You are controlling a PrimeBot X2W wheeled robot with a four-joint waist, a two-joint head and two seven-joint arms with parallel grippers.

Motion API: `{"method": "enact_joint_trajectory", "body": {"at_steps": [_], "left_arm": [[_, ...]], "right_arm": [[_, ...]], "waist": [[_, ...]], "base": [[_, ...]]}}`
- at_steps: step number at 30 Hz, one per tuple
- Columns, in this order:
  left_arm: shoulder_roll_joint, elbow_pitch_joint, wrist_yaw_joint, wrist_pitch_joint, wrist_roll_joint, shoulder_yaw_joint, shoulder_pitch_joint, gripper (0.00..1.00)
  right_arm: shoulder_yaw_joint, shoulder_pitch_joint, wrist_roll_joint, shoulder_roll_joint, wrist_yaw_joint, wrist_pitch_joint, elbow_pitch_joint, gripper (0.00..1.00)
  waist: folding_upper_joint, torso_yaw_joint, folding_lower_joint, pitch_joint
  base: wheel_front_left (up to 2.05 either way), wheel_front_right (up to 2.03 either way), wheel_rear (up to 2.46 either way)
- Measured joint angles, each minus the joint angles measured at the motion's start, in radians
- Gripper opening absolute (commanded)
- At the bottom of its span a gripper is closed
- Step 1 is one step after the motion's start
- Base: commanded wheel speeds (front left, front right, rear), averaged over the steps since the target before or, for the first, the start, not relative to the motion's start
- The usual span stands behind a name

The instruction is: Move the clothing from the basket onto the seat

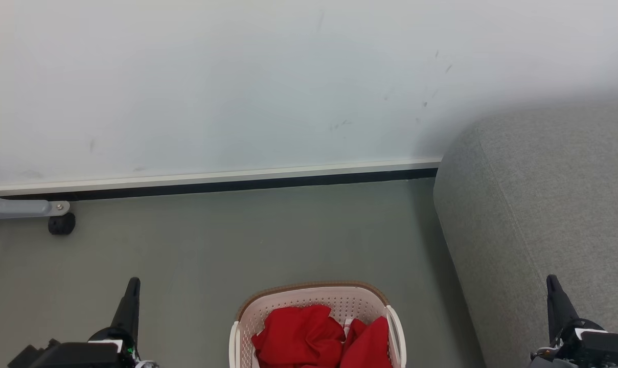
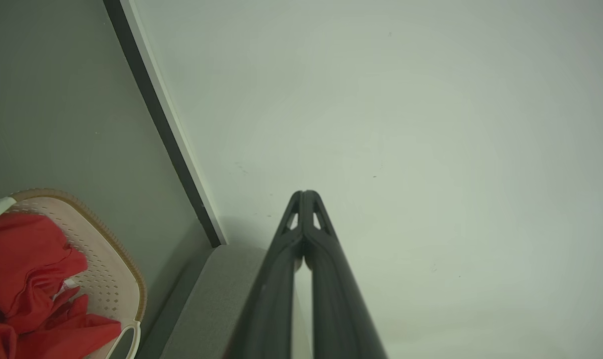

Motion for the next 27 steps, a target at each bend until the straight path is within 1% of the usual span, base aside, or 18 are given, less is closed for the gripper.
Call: {"method": "enact_joint_trajectory", "body": {"at_steps": [10, 11, 17, 27], "left_arm": [[0.000, 0.000, 0.000, 0.000, 0.000, 0.000, 0.000, 0.00], [-0.001, 0.006, 0.000, 0.000, 0.000, -0.001, 0.003, 1.00], [-0.014, 0.056, 0.002, -0.002, 0.000, -0.009, 0.054, 1.00], [-0.013, 0.037, 0.007, -0.038, 0.028, -0.044, 0.053, 1.00]], "right_arm": [[0.000, 0.000, 0.000, 0.000, 0.000, 0.000, 0.000, 0.00], [0.001, 0.002, 0.000, 0.001, 0.000, 0.000, 0.006, 1.00], [0.011, 0.049, 0.000, 0.019, -0.004, -0.004, 0.060, 1.00], [0.040, 0.047, -0.015, 0.018, -0.007, -0.037, 0.043, 1.00]], "waist": [[0.0000, 0.000, 0.0000, 0.000], [0.0000, 0.000, 0.0000, 0.000], [0.0000, 0.000, 0.0000, 0.000], [0.0001, -0.001, 0.0000, -0.004]], "base": [[0.00, 0.00, 0.00], [0.00, 0.00, 0.00], [0.00, 0.00, 0.00], [0.00, 0.00, 0.00]]}}
